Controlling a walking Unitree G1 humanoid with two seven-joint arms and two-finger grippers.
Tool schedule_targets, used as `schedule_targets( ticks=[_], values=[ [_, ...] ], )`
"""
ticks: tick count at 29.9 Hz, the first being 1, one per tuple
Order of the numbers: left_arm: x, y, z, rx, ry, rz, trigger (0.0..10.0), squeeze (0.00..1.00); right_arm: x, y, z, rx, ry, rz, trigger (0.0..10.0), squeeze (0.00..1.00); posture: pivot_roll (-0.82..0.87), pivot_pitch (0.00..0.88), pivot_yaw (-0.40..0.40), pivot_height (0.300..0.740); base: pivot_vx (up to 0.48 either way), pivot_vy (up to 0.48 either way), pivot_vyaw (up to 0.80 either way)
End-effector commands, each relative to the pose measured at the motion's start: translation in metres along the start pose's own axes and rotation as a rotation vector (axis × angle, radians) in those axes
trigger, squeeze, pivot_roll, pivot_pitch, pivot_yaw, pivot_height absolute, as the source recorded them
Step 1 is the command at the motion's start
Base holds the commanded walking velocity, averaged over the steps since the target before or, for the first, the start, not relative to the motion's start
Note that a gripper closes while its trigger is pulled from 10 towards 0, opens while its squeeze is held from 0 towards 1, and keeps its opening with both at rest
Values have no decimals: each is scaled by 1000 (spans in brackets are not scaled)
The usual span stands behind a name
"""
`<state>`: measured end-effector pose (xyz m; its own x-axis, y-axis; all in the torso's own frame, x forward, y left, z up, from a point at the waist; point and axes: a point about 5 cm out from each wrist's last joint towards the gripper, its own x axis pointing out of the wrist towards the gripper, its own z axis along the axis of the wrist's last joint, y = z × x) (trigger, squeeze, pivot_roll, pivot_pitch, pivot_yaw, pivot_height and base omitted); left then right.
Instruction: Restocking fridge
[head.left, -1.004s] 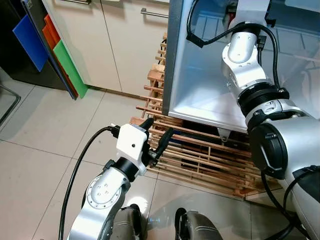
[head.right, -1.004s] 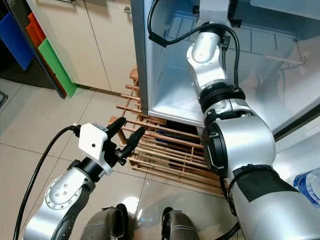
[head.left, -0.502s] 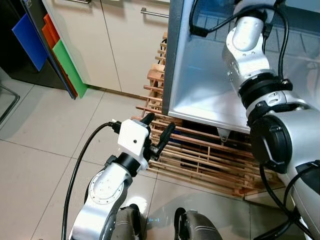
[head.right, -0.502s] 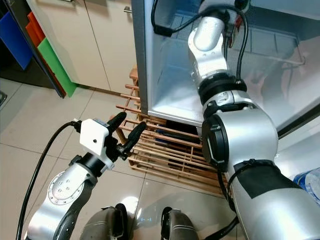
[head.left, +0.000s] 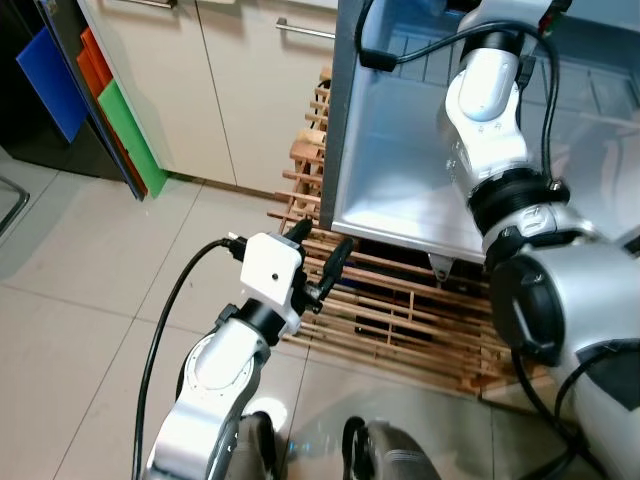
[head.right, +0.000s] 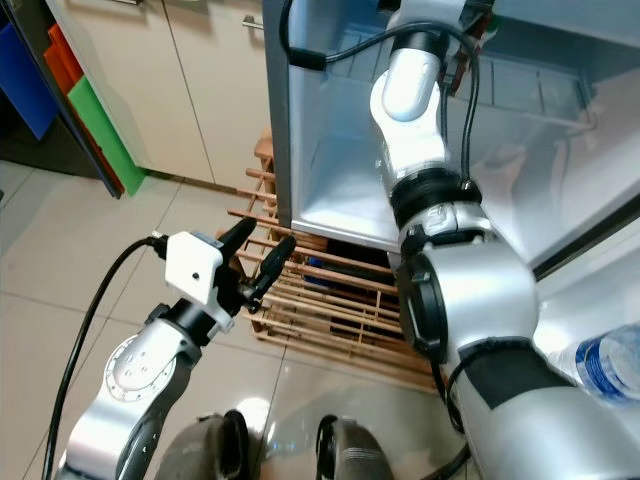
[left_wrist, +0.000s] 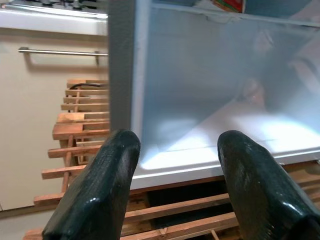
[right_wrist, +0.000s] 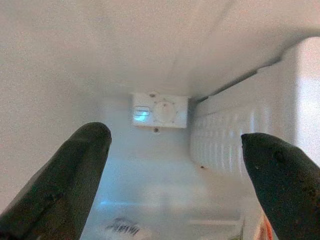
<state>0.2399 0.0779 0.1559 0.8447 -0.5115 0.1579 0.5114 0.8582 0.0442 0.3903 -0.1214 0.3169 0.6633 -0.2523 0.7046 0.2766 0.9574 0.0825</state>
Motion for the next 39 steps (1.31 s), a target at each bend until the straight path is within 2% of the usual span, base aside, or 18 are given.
schedule_targets(
  ticks=[1, 3, 6, 8, 9, 12, 14, 16, 17, 19, 22, 23, 26, 27, 29, 32, 38, 39],
  values=[
    [1, 1, -2, -22, -1, 2, 10000, 0, -10, -1, 11, 28, -56, 10, 10000, 0, 72, 156, -70, 740, 0, 0, 0],
    [6, 1, -2, -31, -14, -18, 10000, 0, -29, -11, 24, 34, -103, 47, 10000, 0, 33, 138, -62, 740, 0, 0, 0],
    [13, 4, -4, -26, -13, -28, 10000, 0, -36, -20, 31, 20, -139, 65, 10000, 0, 1, 117, -54, 740, 0, 0, 0],
    [15, 5, -4, -26, -13, -28, 10000, 0, -38, -23, 32, 16, -139, 69, 10000, 0, -6, 111, -52, 740, 0, 0, 0],
    [20, 8, -7, -23, 0, -9, 10000, 0, -50, -32, 28, -1, -114, 91, 10000, 0, -36, 85, -37, 740, 0, 0, 0],
    [26, 15, -10, -27, 29, 27, 10000, 0, -66, -39, 22, -19, -71, 138, 10000, 0, -53, 72, -28, 740, 0, 0, 0],
    [30, 24, -13, -47, 50, 55, 10000, 0, -85, -40, 13, -19, 4, 236, 10000, 0, -71, 58, -18, 740, 0, 0, 0],
    [29, 33, -14, -72, 53, 82, 10000, 0, -112, -49, -7, 40, 215, 275, 10000, 0, -93, 52, -3, 740, 0, 0, 0],
    [29, 33, -14, -72, 53, 82, 10000, 0, -112, -49, -7, 40, 215, 275, 10000, 0, -93, 52, -3, 740, 0, 0, 0],
    [28, 40, -15, -73, 60, 107, 10000, 0, -142, -68, -26, 54, 388, 257, 10000, 0, -117, 51, 8, 740, 0, 0, 0],
    [28, 40, -15, -73, 60, 107, 10000, 0, -142, -68, -26, 54, 388, 257, 10000, 0, -117, 51, 8, 740, 0, 0, 0],
    [29, 42, -16, -73, 61, 114, 10000, 0, -155, -77, -31, 48, 450, 242, 10000, 0, -121, 52, 10, 740, 0, 0, 0],
    [25, 51, -12, -36, 71, 157, 10000, 0, -208, -128, -45, -97, 620, 175, 10000, 0, -147, 71, 23, 740, 0, 0, 0],
    [23, 53, -12, -26, 74, 166, 10000, 0, -216, -137, -44, -125, 647, 171, 10000, 0, -147, 71, 23, 740, 0, 0, 0],
    [23, 54, -12, -22, 76, 171, 10000, 0, -220, -140, -43, -134, 660, 171, 10000, 0, -147, 71, 23, 740, 0, 0, 0],
    [10, 57, -7, 43, 90, 162, 10000, 0, -242, -156, -39, -192, 724, 169, 10000, 0, -156, 94, 35, 740, 0, 0, 0],
    [15, 56, -10, 60, 94, 156, 10000, 0, -244, -158, -50, -206, 753, 132, 10000, 0, -132, 74, 41, 740, 0, 0, 0],
    [24, 59, -10, 37, 88, 170, 10000, 0, -237, -147, -54, -182, 735, 144, 10000, 0, -111, 81, 53, 740, 0, 0, 0]
  ],
)
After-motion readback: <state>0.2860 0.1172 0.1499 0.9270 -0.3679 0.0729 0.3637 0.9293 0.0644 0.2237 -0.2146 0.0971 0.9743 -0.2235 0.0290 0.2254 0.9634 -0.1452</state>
